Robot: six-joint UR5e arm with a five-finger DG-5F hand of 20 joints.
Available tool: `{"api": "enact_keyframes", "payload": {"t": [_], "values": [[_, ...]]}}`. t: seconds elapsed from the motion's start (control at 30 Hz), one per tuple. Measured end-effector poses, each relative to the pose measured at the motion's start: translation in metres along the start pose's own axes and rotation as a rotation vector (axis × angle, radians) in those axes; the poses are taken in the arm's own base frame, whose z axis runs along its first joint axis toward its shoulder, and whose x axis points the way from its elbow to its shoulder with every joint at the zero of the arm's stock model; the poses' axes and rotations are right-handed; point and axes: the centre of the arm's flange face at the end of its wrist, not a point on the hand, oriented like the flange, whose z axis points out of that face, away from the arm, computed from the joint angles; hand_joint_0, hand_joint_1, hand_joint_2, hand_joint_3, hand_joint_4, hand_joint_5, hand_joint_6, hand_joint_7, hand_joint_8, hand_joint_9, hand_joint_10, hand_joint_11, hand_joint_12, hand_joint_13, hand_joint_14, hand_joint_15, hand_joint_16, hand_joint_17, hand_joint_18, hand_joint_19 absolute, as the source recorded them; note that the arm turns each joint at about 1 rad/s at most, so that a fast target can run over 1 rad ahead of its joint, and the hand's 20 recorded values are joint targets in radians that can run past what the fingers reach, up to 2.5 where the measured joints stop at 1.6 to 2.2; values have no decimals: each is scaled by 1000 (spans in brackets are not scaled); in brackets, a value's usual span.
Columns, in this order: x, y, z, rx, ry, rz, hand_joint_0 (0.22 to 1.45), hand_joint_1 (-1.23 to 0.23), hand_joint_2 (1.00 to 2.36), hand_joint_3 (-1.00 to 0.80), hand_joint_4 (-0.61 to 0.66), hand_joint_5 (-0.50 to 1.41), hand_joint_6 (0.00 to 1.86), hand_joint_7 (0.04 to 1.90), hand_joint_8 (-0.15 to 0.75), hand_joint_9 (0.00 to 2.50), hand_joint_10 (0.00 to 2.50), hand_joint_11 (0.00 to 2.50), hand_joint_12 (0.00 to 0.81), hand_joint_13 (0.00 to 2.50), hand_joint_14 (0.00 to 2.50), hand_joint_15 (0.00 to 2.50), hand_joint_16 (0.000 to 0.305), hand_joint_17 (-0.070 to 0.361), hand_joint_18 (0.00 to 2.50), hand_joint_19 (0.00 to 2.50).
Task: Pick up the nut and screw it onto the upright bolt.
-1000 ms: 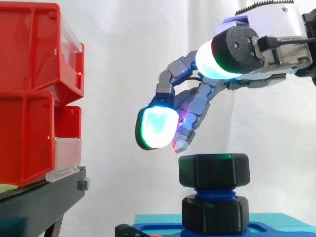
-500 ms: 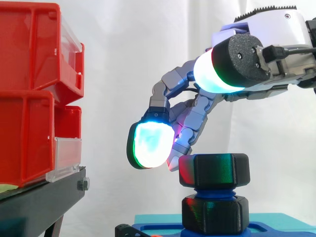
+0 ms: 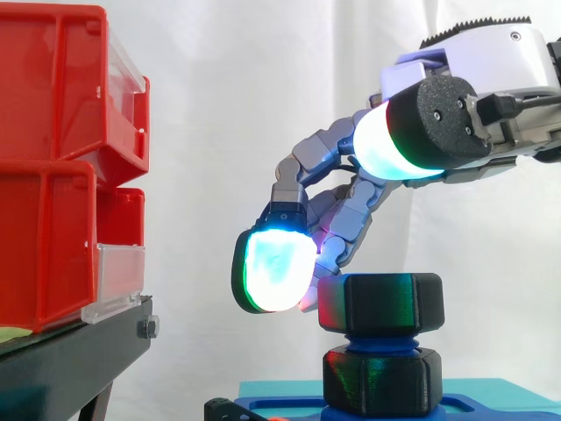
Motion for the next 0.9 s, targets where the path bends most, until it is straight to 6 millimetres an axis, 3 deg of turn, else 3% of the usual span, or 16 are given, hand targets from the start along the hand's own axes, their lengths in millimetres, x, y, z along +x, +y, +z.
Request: {"api": "enact_keyframes", "payload": {"t": [0.87, 0.9], "values": [[-1, -13, -4, 2, 18, -1, 540, -256, 1000, -500, 164, -13, 503, 1421, 277, 965, 0, 0, 241, 713, 0, 0, 21, 47, 380, 0], [-1, -15, -5, 2, 20, -1, 542, -262, 1000, -500, 159, 0, 501, 1515, 274, 1014, 0, 0, 237, 724, 0, 0, 20, 45, 395, 0]]}}
